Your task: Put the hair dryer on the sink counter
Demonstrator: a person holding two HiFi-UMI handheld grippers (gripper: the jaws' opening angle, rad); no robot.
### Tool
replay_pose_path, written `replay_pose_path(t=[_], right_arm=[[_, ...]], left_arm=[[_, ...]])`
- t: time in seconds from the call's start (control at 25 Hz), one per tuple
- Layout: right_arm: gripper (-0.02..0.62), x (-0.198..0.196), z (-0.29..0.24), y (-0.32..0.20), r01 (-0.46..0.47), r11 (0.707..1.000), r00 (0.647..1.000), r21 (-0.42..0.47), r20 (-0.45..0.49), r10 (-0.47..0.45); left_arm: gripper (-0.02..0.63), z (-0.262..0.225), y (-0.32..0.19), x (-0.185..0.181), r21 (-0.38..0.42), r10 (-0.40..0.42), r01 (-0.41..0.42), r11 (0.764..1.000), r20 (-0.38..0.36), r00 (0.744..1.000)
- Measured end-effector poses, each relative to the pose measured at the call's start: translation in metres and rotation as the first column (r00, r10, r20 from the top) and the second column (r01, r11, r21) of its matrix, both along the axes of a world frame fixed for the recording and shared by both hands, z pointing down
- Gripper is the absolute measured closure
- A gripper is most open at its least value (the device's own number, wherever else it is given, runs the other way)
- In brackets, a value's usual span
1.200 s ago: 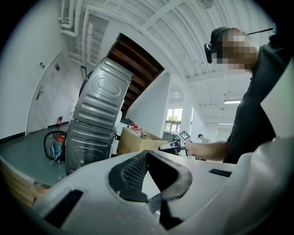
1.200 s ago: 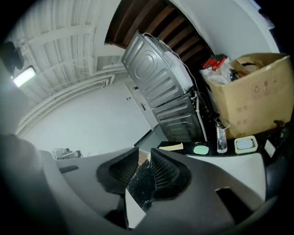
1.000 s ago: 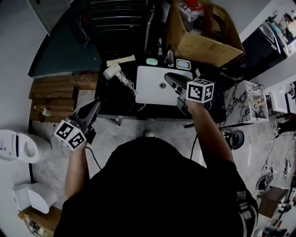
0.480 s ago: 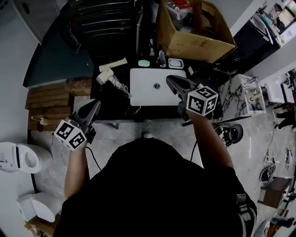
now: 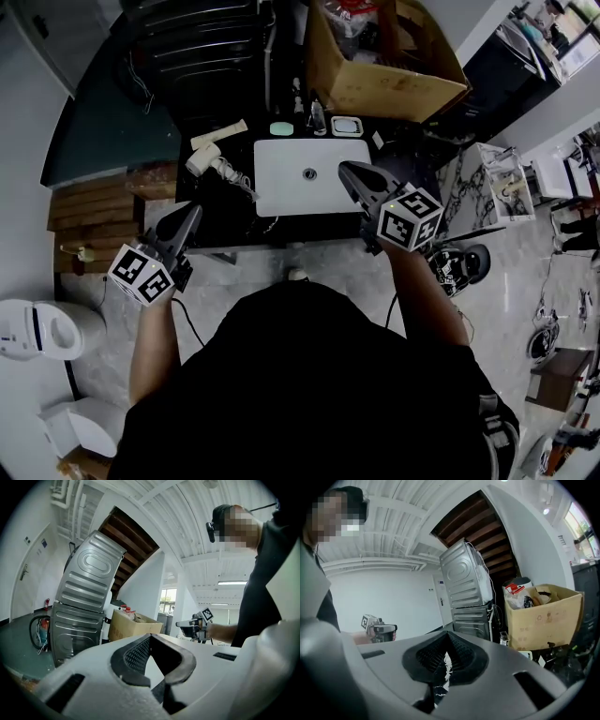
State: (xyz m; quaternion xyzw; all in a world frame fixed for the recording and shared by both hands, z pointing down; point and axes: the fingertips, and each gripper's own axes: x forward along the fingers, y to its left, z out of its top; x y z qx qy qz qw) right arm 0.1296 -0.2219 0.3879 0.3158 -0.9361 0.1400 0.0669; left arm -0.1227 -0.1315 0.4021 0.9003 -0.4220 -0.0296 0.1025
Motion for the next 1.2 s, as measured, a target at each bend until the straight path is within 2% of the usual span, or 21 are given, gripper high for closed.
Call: replay_pose_path(t=[0.6, 1.2], right_arm=[[0.588, 0.019, -0.005, 0.001, -0.024, 0.995, 0.999, 0.094, -0.035, 0.027], [0.588, 0.039, 0.006, -0.02, -0.04, 0.997, 0.998, 0.066, -0.035, 0.042]], left_arm=[[0.591, -0.003, -0.009, 0.018, -0.001, 0.014, -0.014, 1.0, 0.01, 1.0], [0.591, 0.002, -0.02, 0.03, -0.02, 0.015, -0.015, 1.0, 0.022, 1.0]])
